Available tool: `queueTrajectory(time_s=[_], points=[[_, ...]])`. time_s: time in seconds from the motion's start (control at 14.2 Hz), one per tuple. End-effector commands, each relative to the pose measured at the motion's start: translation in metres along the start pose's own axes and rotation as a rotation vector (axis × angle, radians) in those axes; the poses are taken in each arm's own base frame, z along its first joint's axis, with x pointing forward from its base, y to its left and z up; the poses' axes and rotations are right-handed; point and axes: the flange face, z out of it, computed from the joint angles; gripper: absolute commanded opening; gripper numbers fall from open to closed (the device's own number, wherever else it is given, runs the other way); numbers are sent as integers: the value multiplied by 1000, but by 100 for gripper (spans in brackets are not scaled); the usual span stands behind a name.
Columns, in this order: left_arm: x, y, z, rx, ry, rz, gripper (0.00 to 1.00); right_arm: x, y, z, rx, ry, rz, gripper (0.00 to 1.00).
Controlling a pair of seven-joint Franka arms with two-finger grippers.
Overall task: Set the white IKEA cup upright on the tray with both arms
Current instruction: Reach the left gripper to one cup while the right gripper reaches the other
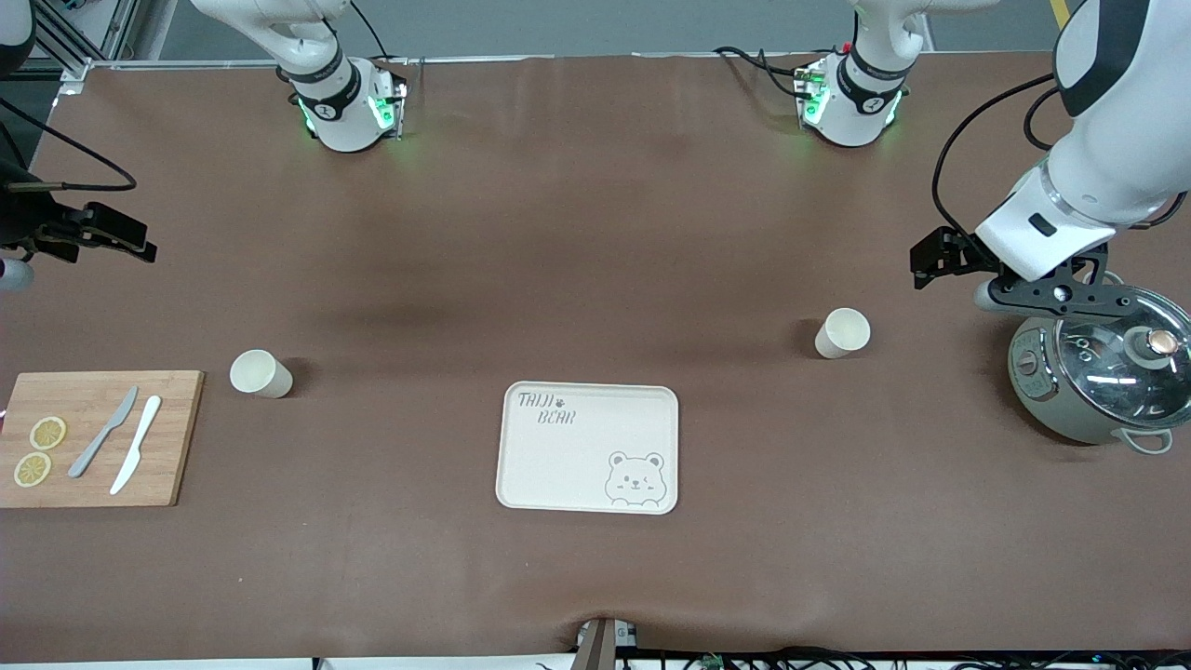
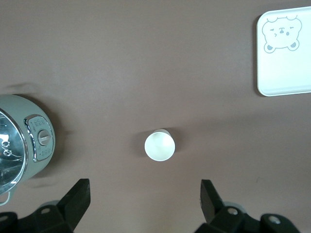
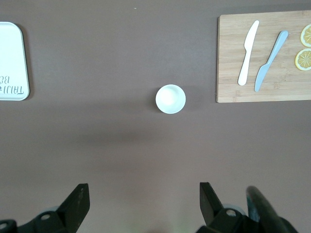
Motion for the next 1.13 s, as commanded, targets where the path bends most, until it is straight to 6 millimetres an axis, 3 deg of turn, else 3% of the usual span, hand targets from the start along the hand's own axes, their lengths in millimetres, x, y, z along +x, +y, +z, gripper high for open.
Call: queueTrajectory(time_s=[0.0,0.21,0.28,0.35,0.42,0.57,0.71,0.85,1.06], points=[[2,7,1,-9,-8,-3,100,-4,-1,-6,19,10,6,100],[5,11,6,-16,-13,27,100,-4,-1,-6,19,10,6,100],[13,16,27,-19,-38,32,100,-4,0,-7,19,13,7,100],[15,34,31,-16,-17,46,100,-4,0,-7,19,13,7,100],[15,38,39,1,-2,56,100,-3,1,-7,19,15,7,100],[15,34,48,12,31,81,100,-3,-1,-6,17,13,6,100],[8,23,77,15,39,83,100,0,3,-7,18,22,12,100],[-19,1,100,17,120,71,100,5,4,-7,17,21,13,100],[-34,-6,149,13,84,95,100,17,6,8,10,-4,14,100]])
